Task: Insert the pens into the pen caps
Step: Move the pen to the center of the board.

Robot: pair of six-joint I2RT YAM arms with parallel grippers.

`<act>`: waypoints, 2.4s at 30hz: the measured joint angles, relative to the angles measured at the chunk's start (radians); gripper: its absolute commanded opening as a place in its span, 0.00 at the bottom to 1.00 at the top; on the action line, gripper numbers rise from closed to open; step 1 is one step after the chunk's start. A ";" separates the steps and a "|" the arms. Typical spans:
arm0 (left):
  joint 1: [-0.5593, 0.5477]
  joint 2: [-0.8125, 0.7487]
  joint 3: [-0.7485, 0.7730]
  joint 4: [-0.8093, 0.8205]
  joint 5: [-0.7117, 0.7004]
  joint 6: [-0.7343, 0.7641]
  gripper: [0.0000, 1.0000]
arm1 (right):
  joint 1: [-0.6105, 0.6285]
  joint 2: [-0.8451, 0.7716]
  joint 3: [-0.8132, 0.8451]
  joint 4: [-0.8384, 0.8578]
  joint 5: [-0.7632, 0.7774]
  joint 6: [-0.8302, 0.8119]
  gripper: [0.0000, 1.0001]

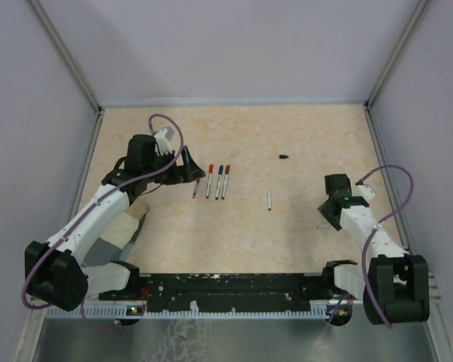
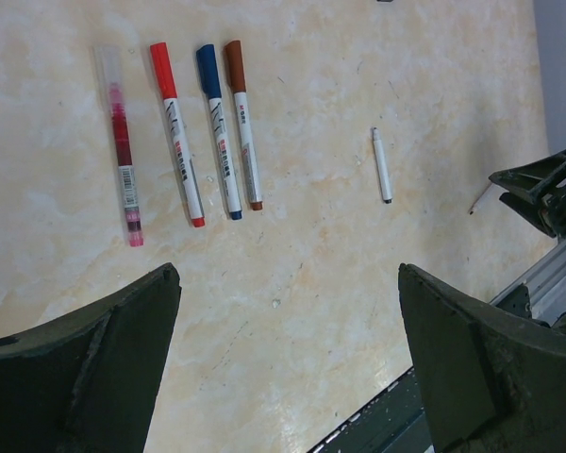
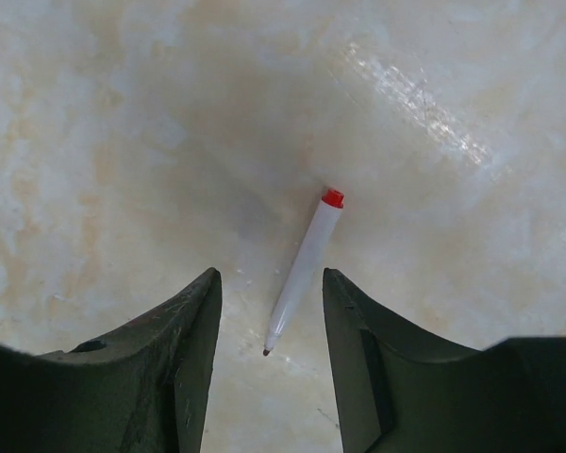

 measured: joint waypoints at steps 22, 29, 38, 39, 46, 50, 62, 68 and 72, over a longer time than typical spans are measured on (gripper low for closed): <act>0.000 0.000 -0.005 -0.009 0.010 0.000 1.00 | -0.043 0.104 -0.029 0.106 -0.088 -0.084 0.12; 0.000 0.000 -0.011 -0.016 0.010 0.001 1.00 | 0.020 0.233 0.072 0.138 -0.239 -0.338 0.12; 0.000 -0.016 -0.031 -0.052 0.004 0.011 1.00 | 0.462 0.486 0.312 0.087 -0.321 -0.561 0.13; 0.000 -0.024 -0.036 -0.057 0.002 0.012 1.00 | 0.498 0.492 0.319 0.081 -0.334 -0.578 0.13; 0.000 -0.085 -0.078 -0.082 -0.030 0.019 1.00 | 0.641 0.496 0.325 0.040 -0.409 -0.645 0.16; 0.000 -0.094 -0.090 -0.091 -0.047 0.023 1.00 | 0.701 0.495 0.325 0.027 -0.456 -0.690 0.23; 0.000 -0.171 -0.152 -0.138 -0.097 0.030 1.00 | 0.844 0.599 0.444 -0.058 -0.526 -0.893 0.37; 0.000 -0.211 -0.164 -0.142 -0.114 0.031 1.00 | 0.846 0.594 0.440 -0.057 -0.528 -0.877 0.37; 0.000 -0.200 -0.169 -0.141 -0.106 0.055 1.00 | 0.859 0.553 0.398 -0.026 -0.476 -0.795 0.38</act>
